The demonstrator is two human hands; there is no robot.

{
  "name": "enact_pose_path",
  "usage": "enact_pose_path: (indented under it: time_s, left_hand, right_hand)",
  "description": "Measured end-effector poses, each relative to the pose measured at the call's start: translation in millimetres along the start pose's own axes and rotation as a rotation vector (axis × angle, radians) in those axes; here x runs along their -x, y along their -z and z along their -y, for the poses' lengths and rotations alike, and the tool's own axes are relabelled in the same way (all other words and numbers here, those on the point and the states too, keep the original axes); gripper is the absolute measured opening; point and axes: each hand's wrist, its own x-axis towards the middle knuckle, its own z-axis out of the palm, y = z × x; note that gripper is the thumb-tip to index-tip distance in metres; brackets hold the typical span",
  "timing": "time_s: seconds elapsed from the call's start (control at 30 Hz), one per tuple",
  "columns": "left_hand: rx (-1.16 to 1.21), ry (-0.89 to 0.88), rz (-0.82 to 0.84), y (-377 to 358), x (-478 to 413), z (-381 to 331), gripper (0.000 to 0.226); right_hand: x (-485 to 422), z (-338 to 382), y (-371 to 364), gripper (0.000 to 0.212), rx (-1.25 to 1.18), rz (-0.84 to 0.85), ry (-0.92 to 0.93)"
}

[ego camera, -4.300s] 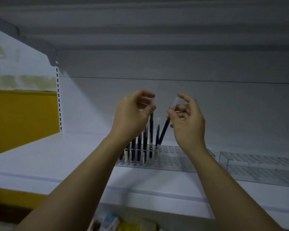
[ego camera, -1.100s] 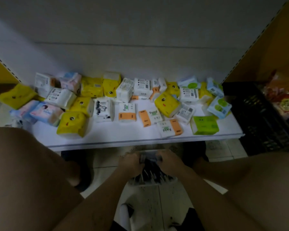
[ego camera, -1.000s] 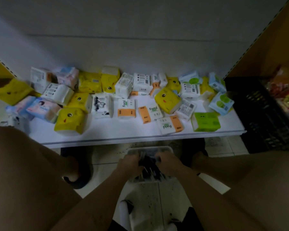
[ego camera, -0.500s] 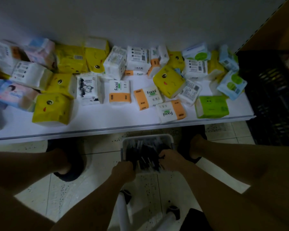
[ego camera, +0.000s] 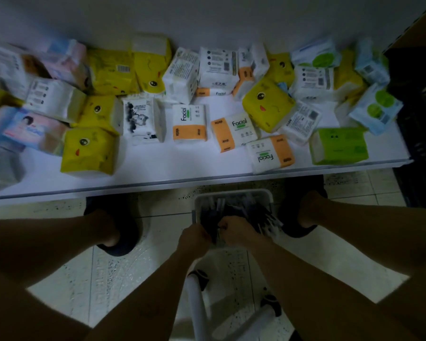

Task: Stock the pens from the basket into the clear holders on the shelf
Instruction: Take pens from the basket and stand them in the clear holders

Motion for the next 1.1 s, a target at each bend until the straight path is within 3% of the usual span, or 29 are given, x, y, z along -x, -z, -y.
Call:
enact_pose_path:
  time_s: [0.13,0.43,0.6,0.97,1.1]
  left_hand:
    - [0.489,0.157,0.02,11,11,-4,0.013]
    - [0.826,0.31,-0.039,24,18,11,0.021]
    - [0.816,0.263,-0.08,28,20,18,0.032]
    - [0.747,0.267,0.023,18,8,14,0.023]
    - [0.734,0.259,-0.011,20,11,12,0.023]
  right_hand:
    - [-10,-6,-14,0.027,-0.118,-0.051,-0.048]
    - [-23,7,-23,0.031,-0.064,-0.005,-0.039]
    - [-29,7,-24,0.034,-0.028,0.015,-0.054]
    - [-27,11,-31,0.027,0.121,0.022,-0.051]
    - [-25,12,-32,0.026,0.111,0.009,-0.055]
